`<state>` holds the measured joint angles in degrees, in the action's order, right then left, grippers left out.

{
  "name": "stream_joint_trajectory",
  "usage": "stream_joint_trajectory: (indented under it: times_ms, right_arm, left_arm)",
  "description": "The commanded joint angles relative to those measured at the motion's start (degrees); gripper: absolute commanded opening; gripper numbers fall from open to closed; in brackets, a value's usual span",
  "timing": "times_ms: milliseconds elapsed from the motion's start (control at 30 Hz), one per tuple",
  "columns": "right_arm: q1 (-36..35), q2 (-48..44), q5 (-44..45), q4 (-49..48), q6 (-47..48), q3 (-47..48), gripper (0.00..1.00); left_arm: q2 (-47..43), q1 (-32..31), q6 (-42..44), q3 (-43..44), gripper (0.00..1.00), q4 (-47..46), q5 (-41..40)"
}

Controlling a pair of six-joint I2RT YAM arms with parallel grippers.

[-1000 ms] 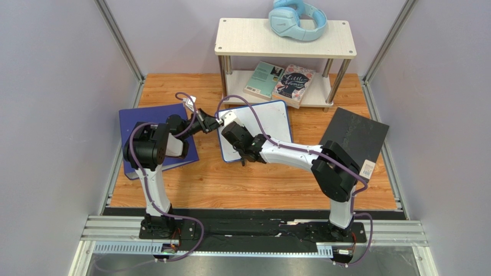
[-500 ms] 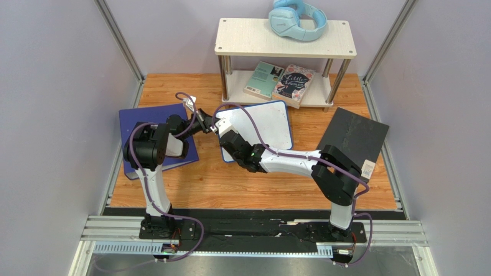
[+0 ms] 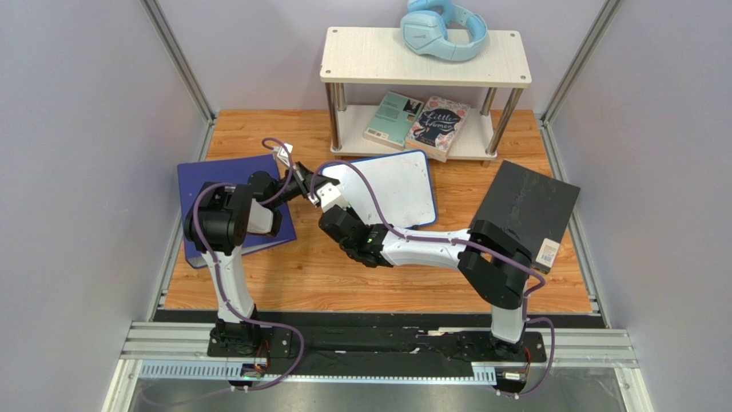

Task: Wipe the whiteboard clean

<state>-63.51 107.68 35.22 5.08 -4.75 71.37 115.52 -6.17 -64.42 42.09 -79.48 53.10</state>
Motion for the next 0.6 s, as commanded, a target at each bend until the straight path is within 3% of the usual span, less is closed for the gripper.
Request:
stream_joint_trajectory:
  times_ms: [0,200,567]
  right_arm:
    - [0.66,1.04,10.47,-1.22,-1.66,0.43,0.00]
    - [1.89,1.66,15.83,-0.78,-2.71,0.08,0.00]
    - [7.60,-1.42,16.02,0.54,-5.62,-3.26,0.00]
  left_arm:
    - [0.93,-1.21,1.23,-0.69,0.00,-8.06,3.85]
    - [0.84,-1.21,1.23,-0.69,0.00,-8.06,3.85]
    - [0.93,-1.21,1.23,-0.60,0.00,-8.06,3.85]
